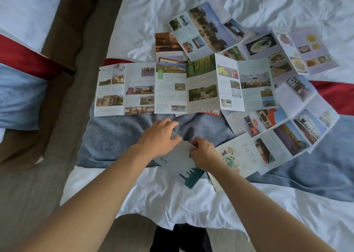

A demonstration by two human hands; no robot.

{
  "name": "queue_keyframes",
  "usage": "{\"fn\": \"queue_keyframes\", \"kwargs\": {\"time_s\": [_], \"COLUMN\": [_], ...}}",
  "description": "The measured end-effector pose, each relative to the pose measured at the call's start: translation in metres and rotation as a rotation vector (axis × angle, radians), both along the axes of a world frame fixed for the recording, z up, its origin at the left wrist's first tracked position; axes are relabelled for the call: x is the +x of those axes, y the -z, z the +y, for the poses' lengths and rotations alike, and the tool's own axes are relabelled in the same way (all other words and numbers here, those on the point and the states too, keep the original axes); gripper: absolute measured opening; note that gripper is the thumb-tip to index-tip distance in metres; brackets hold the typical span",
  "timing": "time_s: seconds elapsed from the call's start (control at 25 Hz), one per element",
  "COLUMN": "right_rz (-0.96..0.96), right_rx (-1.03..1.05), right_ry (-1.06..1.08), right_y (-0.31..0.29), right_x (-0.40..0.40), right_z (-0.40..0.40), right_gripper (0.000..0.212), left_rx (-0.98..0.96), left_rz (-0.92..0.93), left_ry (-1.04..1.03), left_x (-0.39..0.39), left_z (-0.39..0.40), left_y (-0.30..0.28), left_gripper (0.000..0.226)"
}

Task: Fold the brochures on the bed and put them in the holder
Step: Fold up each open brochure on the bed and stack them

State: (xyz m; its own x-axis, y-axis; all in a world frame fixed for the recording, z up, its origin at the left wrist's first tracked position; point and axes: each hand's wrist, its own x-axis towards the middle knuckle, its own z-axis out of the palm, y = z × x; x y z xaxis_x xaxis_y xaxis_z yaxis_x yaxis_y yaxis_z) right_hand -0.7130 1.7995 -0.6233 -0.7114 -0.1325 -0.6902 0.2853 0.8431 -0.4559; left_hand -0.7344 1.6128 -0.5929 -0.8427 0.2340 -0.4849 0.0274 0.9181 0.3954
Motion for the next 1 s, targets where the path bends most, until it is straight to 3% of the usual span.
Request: {"fn": "queue_keyframes", "kwargs": {"time_s": [0.16, 0.36, 0.48, 0.72, 0.88, 1.0], "right_rz": [0.011, 0.002, -0.013, -0.023, -0.146, -0.187], "right_rx": [-0.087, -0.279, -0.381, -0.448, -0.587, -0.618], "right_ry": [0.315, 0.680, 0.726, 0.713, 0.791, 0.815], "right_y": [-0.013, -0.019, -0.021, -0.024, -0.020, -0.014], "right_x": [-0.008, -0.005, 0.002, 0.019, 0.021, 0.026], "right_z": [0.001, 0.003, 0.008, 0.024, 0.041, 0.052], "right_gripper": [0.014, 0.014, 0.012, 0.016, 0.018, 0.025], "left_rx": [-0.087, 0.051, 0.091, 0.069, 0.059, -0.017], "left_rz": [0.122, -0.105, -0.152, -0.135, -0.155, -0.060], "left_ry": [-0.099, -0.470, -0.579, -0.565, -0.568, -0.479], "left_x": [-0.004, -0.002, 0.002, 0.016, 0.019, 0.020], "left_z": [0.013, 0.038, 0.052, 0.075, 0.082, 0.085], "left_y": [-0.003, 0.006, 0.014, 0.024, 0.030, 0.030], "left_gripper": [0.087, 0.123, 0.133, 0.143, 0.141, 0.135]}}
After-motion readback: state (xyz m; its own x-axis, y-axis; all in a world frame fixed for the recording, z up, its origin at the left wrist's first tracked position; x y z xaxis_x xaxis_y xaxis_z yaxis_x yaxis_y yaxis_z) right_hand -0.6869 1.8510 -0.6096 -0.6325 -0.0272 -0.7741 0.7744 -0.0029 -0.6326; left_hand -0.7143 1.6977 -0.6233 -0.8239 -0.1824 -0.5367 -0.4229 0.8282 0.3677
